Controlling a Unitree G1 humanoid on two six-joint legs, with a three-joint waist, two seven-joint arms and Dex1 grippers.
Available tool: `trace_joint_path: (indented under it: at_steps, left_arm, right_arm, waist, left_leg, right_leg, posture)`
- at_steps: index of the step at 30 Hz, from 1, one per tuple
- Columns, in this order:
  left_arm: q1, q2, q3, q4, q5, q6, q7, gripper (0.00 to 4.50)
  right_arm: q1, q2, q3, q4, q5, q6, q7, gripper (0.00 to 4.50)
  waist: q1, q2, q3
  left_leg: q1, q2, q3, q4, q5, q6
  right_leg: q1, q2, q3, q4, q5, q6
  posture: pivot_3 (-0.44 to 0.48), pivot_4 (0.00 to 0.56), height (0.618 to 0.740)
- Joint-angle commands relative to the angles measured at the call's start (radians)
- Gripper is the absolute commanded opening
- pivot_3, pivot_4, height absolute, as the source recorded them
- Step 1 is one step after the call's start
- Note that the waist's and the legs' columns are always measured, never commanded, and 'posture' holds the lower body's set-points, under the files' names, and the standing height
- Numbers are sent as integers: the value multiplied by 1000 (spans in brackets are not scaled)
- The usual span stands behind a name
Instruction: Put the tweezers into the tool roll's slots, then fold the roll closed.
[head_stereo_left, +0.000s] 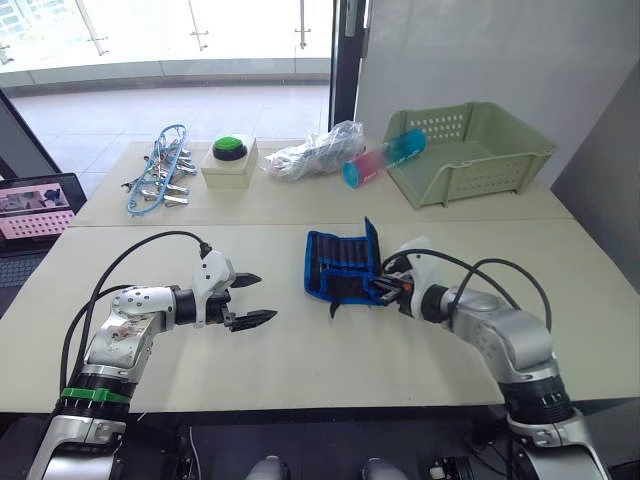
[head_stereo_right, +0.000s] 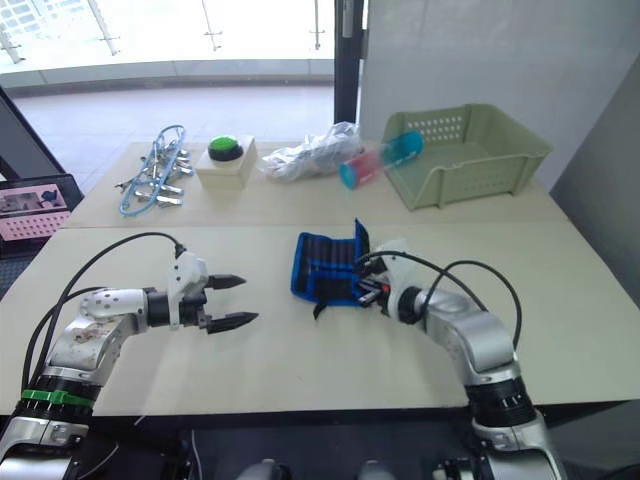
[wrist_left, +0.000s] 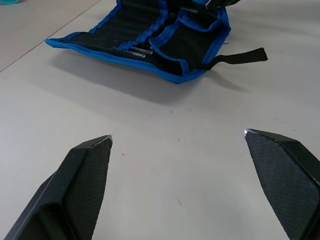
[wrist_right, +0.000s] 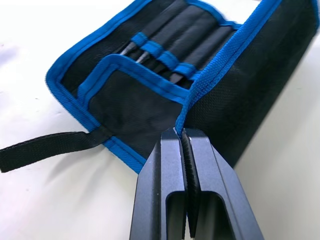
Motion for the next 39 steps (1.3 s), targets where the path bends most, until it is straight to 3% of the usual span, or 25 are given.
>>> trace_joint_path:
  at_steps: [1,10,21,28,32,39]
  left_arm:
    - [1,17,13,-33,7,-25,9,4500]
    - [-6,10,8,-45,8,-23,16,4500]
    - [-27,-5,9,-19,2,-27,11,4500]
    - [-42,-17,9,-1,-2,-26,4,4500]
    - [-47,-19,8,7,0,-29,-1,4500]
    - [-53,-17,11,18,1,-32,-7,4500]
  right_arm:
    - [-19,43,22,21,-9,-25,9,24]
    - [-31,132,5,120,0,-43,42,24]
    - [-30,106,-89,14,107,-228,237,3654]
    - [-23,30,-141,6,114,-319,312,3654]
    - [-2,1,-165,92,55,-418,297,2555]
    - [32,-24,-86,213,-85,-556,310,120]
  waist:
    - [0,0,0]
    - [-3,0,0]
    - [-1,0,0]
    - [0,0,0]
    - [0,0,0]
    - [-3,0,0]
  left_leg:
    - [0,0,0,0,0,0]
    - [0,-1,0,0,0,0]
    - [-1,-1,1,1,0,0]
    - [-2,-1,1,1,0,0]
    - [-1,-1,1,1,0,0]
    - [-1,-1,2,1,0,0]
  right_leg:
    - [0,0,0,0,0,0]
    - [-4,0,0,7,0,0]
    - [-6,0,0,8,0,0]
    - [-6,0,0,8,0,0]
    - [-6,0,0,8,0,0]
    - [-6,0,0,8,0,0]
  posture:
    - [0,150,740]
    - [0,150,740]
    - [0,150,740]
    - [0,150,740]
    - [0,150,740]
    - [0,150,740]
